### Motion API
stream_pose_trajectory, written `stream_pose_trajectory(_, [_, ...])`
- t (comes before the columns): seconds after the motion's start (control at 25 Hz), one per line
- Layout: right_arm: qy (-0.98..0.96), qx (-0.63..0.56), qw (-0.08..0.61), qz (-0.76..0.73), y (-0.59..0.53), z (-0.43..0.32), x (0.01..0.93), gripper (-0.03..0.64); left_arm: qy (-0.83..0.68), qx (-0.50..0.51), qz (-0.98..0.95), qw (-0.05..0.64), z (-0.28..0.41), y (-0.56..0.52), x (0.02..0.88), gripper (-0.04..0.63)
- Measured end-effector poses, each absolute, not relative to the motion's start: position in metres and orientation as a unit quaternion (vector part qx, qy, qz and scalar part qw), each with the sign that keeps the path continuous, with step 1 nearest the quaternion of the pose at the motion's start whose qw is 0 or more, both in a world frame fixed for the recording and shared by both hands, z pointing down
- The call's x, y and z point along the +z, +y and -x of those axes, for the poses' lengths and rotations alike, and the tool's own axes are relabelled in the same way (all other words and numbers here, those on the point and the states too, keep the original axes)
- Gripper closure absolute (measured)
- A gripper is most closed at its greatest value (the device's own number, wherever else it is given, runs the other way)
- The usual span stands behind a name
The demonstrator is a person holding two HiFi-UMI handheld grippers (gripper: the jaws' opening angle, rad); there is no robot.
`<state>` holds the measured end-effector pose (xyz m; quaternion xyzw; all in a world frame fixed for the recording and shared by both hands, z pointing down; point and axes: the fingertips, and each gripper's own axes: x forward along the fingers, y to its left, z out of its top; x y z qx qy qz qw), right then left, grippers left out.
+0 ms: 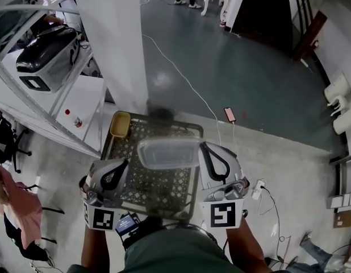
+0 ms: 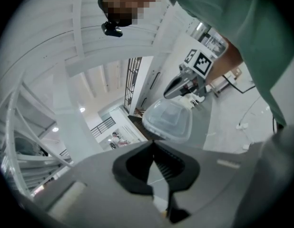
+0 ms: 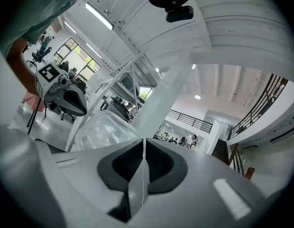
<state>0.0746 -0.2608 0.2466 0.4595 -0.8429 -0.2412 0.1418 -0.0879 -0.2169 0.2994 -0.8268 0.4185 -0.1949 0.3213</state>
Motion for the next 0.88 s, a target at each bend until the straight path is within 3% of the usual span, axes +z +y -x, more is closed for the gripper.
stream_pose_trajectory(0.88, [-0.840,-0.239,0.124,-0.472,-0.198,-0.110,0.222,0.592,0.412,-0.187,0.825,0.339,0.061,-0.163,0.282,0.592])
